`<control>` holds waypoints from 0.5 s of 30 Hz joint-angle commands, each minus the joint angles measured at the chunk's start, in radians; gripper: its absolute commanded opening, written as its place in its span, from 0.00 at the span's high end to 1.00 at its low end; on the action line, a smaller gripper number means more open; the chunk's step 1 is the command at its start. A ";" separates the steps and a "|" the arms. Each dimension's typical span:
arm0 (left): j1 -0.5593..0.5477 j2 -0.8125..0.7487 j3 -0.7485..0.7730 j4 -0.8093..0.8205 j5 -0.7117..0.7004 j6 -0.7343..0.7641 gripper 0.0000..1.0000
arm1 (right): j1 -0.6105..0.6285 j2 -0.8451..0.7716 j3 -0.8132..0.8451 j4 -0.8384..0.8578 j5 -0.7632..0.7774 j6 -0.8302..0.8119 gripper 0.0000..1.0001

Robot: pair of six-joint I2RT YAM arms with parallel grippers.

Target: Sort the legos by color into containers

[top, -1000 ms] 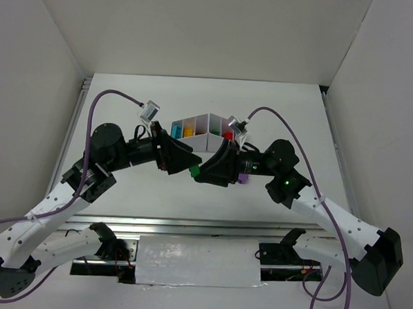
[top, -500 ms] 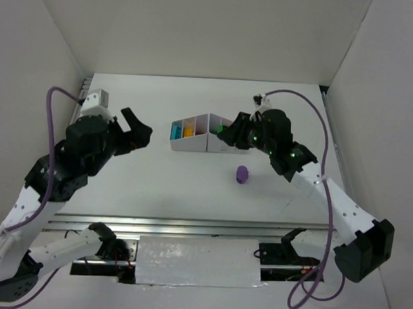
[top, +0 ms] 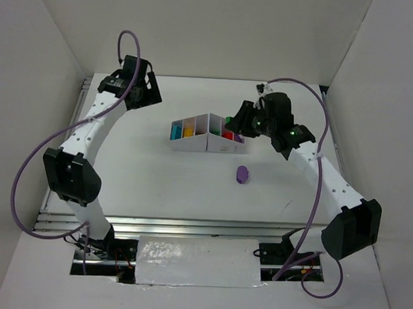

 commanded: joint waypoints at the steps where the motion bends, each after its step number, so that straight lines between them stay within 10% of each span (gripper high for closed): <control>1: -0.013 -0.018 0.012 -0.084 0.072 -0.021 0.00 | -0.040 0.024 0.039 -0.071 -0.013 -0.009 1.00; 9: -0.016 -0.162 -0.261 -0.051 0.019 -0.081 0.01 | -0.187 0.266 0.327 -0.196 -0.051 -0.073 1.00; 15: -0.013 -0.092 -0.123 -0.108 -0.032 -0.075 0.01 | -0.201 0.429 0.449 -0.227 -0.195 -0.080 1.00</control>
